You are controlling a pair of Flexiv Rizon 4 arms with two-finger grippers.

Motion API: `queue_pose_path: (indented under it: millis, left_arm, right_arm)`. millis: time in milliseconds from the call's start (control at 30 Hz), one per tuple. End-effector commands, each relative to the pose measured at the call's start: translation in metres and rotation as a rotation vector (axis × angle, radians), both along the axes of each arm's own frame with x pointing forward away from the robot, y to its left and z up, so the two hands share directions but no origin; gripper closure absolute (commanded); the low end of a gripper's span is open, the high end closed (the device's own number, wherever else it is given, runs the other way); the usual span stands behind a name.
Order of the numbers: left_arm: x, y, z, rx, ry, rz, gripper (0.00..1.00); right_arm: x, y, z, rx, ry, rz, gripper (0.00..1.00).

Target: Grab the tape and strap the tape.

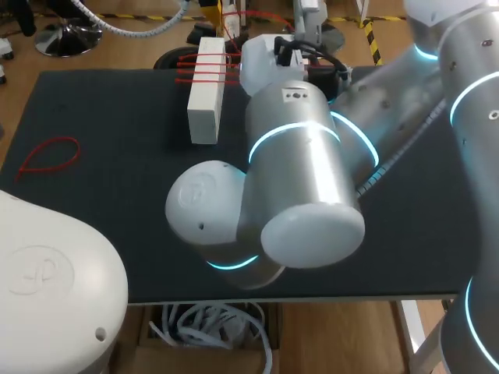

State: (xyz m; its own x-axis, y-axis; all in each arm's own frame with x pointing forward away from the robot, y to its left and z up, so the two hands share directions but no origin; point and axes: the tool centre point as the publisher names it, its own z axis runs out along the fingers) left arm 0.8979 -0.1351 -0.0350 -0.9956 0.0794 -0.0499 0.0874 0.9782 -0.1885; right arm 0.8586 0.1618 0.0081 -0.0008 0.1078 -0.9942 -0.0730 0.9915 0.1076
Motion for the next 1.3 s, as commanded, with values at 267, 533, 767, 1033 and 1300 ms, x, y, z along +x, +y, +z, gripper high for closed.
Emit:
queue_pose_path:
  millis: [267,533,767,1033,1300]
  left_arm:
    - [0.005,0.021,-0.02,0.025,0.015,0.07,1.0]
    - [0.002,0.081,-0.078,0.109,0.066,0.223,1.0]
    - [-0.009,0.147,-0.138,0.156,0.135,0.407,1.0]
    - [-0.017,0.214,-0.192,0.234,0.21,0.527,1.0]
    - [-0.028,0.269,-0.229,0.27,0.283,0.675,1.0]
  right_arm:
    - [0.004,-0.01,0.009,0.003,0.02,0.021,0.0]
    - [0.004,-0.01,0.009,0.003,0.02,0.021,0.0]
    - [0.004,-0.01,0.009,0.003,0.02,0.021,0.0]
    - [0.004,-0.01,0.009,0.003,0.02,0.021,0.0]
    - [0.004,-0.01,0.009,0.003,0.02,0.021,0.0]
